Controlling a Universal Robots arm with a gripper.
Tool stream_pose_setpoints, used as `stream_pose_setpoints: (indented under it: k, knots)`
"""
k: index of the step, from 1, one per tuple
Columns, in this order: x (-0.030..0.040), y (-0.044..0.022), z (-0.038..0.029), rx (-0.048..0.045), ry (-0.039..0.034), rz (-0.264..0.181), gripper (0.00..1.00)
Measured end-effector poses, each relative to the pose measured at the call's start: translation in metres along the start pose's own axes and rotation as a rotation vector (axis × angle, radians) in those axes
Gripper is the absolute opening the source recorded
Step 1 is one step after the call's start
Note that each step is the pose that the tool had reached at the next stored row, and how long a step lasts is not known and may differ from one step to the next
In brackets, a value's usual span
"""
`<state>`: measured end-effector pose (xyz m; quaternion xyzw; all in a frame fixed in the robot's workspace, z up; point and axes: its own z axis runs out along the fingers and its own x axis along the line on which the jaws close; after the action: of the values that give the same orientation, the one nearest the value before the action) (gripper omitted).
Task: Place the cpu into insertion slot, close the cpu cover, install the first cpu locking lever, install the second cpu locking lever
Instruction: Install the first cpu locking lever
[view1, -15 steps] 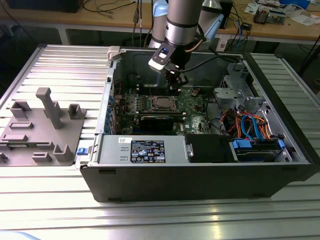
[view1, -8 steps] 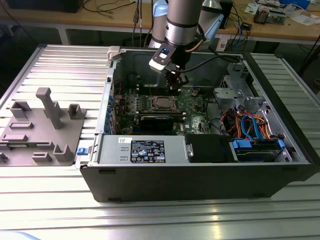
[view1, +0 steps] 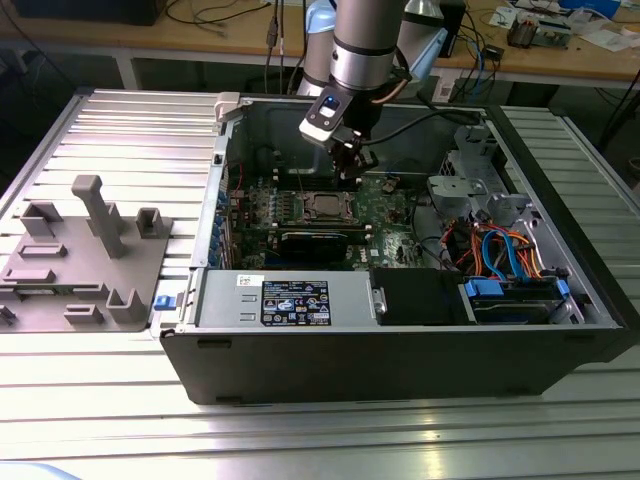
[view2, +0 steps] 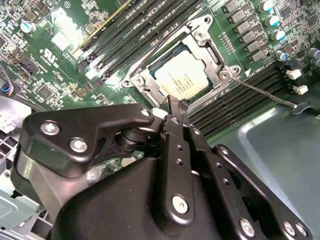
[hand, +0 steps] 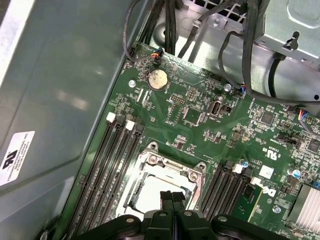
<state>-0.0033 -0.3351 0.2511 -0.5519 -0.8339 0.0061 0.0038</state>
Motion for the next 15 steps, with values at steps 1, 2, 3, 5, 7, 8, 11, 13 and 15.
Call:
stream_pose_setpoints:
  k: [1, 2, 3, 5, 7, 8, 11, 13, 15]
  knots:
    - [0.0, 0.0, 0.0, 0.0, -0.0001, -0.006, 0.11]
    - [0.0, 0.0, 0.0, 0.0001, -0.0002, -0.012, 0.11]
    - [0.0, 0.0, 0.0, 0.0, -0.0002, -0.016, 0.11]
    - [0.0, 0.0, 0.0, 0.0, -0.0003, -0.024, 0.11]
    - [0.0, 0.0, 0.0, 0.0, -0.0005, -0.038, 0.11]
    - [0.0, 0.0, 0.0, 0.0, -0.0006, -0.042, 0.11]
    - [0.0, 0.0, 0.0, 0.0, -0.0008, -0.055, 0.11]
    - [0.0, 0.0, 0.0, 0.0, -0.0009, -0.065, 0.11]
    - [0.0, 0.0, 0.0, 0.0, -0.001, -0.073, 0.11]
